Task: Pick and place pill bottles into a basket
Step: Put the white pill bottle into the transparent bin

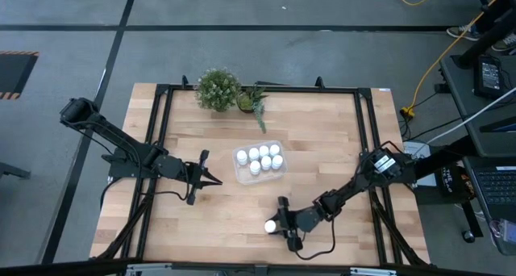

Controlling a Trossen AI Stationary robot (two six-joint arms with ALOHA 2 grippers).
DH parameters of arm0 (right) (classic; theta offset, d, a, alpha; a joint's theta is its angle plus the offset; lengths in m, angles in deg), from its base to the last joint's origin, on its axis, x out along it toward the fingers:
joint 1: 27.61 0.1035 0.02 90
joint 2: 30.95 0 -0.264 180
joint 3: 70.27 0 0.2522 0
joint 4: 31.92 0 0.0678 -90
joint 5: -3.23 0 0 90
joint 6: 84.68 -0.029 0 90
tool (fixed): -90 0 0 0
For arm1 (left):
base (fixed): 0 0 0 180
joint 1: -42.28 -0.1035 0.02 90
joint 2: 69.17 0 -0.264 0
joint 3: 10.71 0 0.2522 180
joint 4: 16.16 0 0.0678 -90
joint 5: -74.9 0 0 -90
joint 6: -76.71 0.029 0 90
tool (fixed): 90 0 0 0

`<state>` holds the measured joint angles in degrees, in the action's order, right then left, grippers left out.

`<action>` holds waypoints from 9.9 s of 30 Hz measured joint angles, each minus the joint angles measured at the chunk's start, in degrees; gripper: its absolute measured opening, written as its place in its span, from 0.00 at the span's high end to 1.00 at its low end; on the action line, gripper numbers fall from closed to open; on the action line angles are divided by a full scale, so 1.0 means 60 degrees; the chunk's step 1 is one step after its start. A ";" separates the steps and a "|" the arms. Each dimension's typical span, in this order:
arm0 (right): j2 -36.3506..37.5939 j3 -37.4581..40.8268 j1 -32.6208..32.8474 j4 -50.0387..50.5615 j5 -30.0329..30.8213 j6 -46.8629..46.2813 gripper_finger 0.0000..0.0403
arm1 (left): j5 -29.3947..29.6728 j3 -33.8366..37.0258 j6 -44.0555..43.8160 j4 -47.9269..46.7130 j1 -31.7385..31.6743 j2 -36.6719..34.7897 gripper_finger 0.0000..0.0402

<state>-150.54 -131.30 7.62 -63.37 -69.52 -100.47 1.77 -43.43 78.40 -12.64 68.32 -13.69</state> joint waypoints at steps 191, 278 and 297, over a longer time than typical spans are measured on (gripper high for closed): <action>0.5016 0.1014 -0.4660 0.2335 -0.3593 0.3933 0.56 | -0.1194 -0.6849 -0.0116 -0.2868 -0.2412 0.5344 0.62; 0.9537 0.3701 -0.4340 0.4040 -0.2647 0.3220 0.98 | 0.1028 -0.3166 -0.2013 -0.1274 -0.2222 0.4834 0.62; 0.9537 0.3701 -0.4340 0.4036 -0.2649 0.3217 0.98 | 0.1199 -0.3169 -0.2419 -0.1362 -0.2233 0.5067 0.62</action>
<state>-93.32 -109.09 -18.42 -39.15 -85.42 -81.17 8.96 -62.45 63.89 -20.81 54.92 16.72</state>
